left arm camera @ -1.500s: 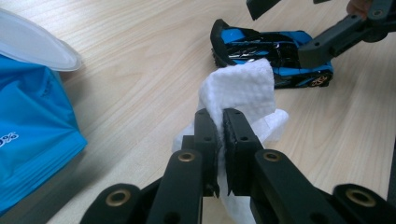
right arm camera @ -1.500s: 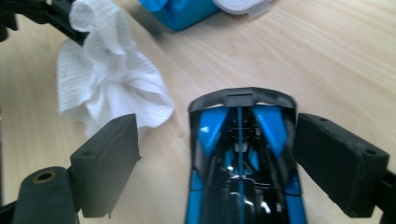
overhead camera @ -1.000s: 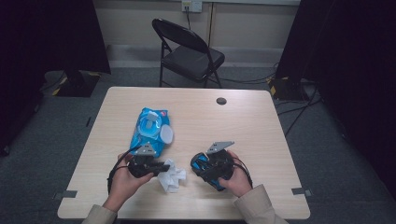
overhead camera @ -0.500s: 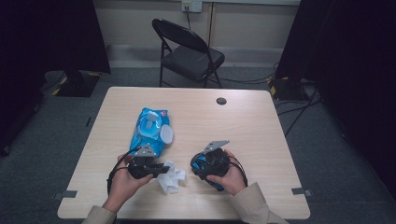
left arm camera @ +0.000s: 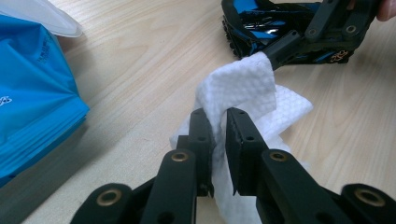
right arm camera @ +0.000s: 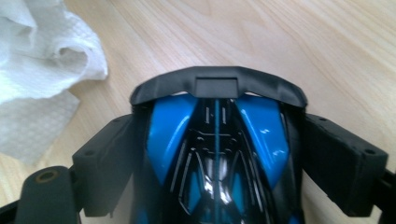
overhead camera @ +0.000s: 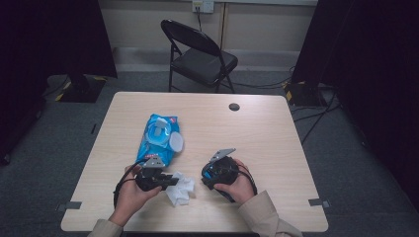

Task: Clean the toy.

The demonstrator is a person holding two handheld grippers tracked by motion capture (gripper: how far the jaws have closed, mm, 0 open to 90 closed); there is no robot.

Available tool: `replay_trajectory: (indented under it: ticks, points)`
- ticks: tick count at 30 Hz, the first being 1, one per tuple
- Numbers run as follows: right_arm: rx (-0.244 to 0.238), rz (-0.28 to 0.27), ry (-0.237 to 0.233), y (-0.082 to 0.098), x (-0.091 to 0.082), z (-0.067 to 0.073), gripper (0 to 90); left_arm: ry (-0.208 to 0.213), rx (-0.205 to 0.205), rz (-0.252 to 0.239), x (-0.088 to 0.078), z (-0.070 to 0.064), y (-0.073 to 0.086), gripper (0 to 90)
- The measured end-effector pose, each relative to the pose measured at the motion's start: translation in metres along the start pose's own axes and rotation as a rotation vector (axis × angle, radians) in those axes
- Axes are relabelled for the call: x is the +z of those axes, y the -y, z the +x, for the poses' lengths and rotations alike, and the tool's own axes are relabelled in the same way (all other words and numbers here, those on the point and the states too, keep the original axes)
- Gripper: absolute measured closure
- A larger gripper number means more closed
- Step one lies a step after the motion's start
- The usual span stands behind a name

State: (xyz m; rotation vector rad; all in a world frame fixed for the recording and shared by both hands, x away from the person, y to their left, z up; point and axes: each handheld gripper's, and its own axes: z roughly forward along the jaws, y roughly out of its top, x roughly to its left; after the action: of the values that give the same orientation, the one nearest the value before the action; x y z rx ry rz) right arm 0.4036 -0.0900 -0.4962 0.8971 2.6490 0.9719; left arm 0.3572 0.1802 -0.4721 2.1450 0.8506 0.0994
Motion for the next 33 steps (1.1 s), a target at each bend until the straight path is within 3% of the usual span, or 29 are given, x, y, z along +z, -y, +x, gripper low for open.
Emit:
replay_trajectory:
  ticks: [2,12,20,23,33]
  points:
    - [-0.018,0.001,0.012,-0.0003,-0.0002,0.0018,22.1,0.001,0.001,0.002,0.0001,-0.0001,0.0,80.8]
    - [-0.017,0.004,0.017,0.0006,-0.0015,0.0024,22.5,-0.001,0.01,0.001,0.0001,-0.0007,-0.0005,80.2]
    - [0.013,0.013,0.002,0.0013,-0.004,0.0001,21.1,0.0,0.013,0.005,0.0011,-0.0008,-0.001,79.3]
    - [-0.016,0.022,0.025,0.0028,-0.0045,0.0026,20.9,-0.006,0.016,0.002,0.0008,-0.0011,-0.001,78.4]
    - [0.008,0.003,0.043,0.006,-0.0067,0.0062,25.5,-0.009,0.018,0.003,0.002,-0.0023,-0.0002,77.9]
